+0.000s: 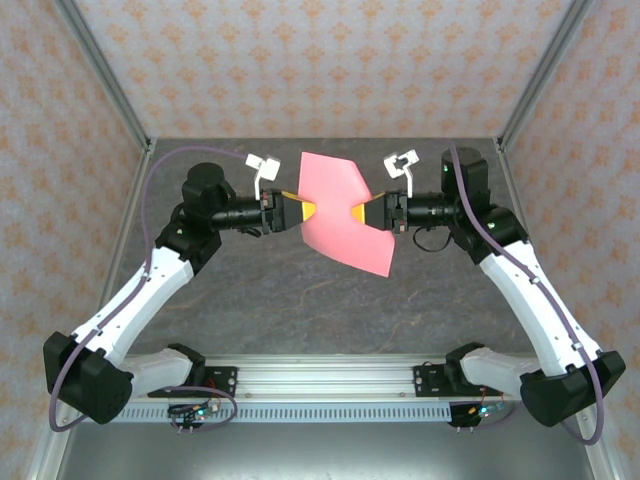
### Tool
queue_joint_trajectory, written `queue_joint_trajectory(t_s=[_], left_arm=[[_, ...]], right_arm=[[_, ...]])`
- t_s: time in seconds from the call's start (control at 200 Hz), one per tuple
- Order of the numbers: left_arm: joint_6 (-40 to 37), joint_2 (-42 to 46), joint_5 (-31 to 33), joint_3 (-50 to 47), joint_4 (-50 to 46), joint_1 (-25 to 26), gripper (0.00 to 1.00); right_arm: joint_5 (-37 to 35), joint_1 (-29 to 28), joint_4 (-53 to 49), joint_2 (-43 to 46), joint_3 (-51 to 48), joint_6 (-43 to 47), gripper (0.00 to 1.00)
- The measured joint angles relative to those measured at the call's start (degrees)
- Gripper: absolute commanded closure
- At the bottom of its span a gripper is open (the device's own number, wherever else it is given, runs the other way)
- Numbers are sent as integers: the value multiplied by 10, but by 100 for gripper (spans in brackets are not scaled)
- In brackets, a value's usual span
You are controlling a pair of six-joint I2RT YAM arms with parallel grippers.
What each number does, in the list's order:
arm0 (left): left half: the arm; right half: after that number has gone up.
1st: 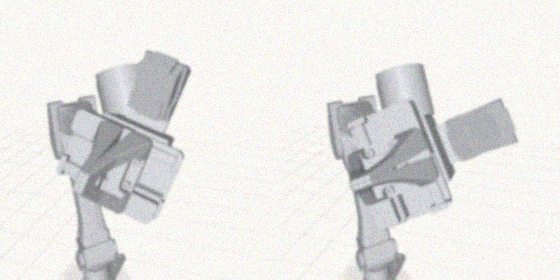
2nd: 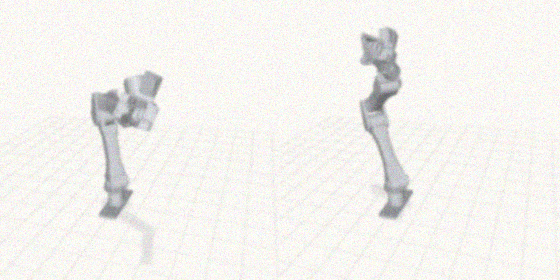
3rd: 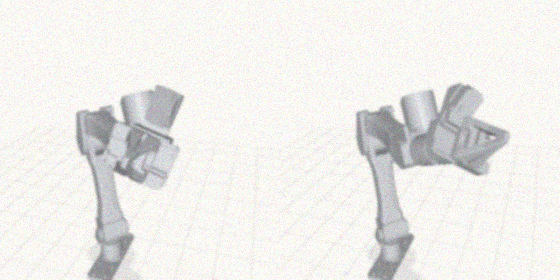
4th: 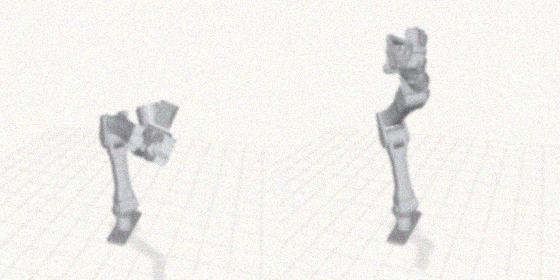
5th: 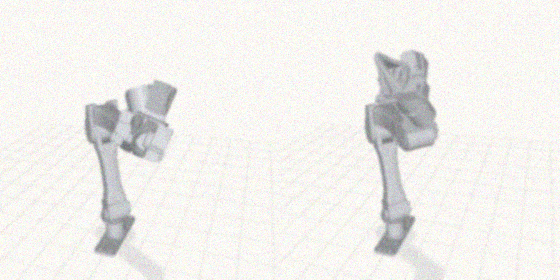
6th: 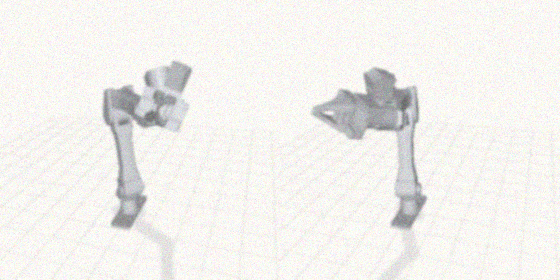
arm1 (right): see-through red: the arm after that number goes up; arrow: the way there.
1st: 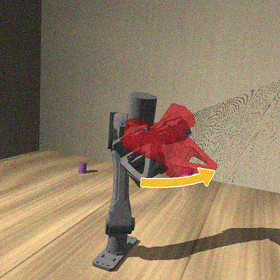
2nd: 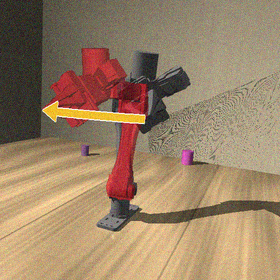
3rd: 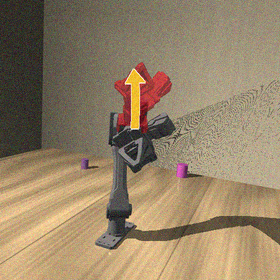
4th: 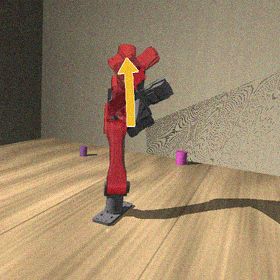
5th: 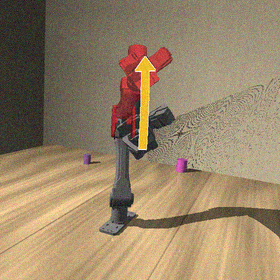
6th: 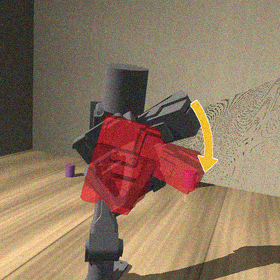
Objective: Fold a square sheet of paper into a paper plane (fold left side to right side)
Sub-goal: Place a square sheet of paper at the center of the table.
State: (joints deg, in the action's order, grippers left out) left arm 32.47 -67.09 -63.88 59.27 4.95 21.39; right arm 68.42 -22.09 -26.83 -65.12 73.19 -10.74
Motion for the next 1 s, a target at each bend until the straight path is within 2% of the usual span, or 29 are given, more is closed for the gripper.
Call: queue_joint_trajectory(t_s=[0.165, 0.375, 0.701, 0.831, 0.926, 1.001], left_arm=[[-25, 1, -2, 0, -16, 0, 52], [-59, 13, -4, 0, -57, 4, 52], [-79, 21, -7, 0, -77, 4, 71], [-86, 21, -7, 0, -86, 4, 83], [-89, 21, -5, 0, -89, 4, 91], [-87, 21, -1, -1, -94, 4, 94]], right_arm=[[-1, 0, -16, -1, 0, 11, 73], [-12, 4, -28, -5, 0, 17, 74], [-28, 5, -33, -10, 0, 19, 74], [-41, 8, -38, -10, 0, 19, 73], [-50, 9, -43, -10, 0, 22, 71], [-63, 9, -53, -10, 0, 26, 62]])
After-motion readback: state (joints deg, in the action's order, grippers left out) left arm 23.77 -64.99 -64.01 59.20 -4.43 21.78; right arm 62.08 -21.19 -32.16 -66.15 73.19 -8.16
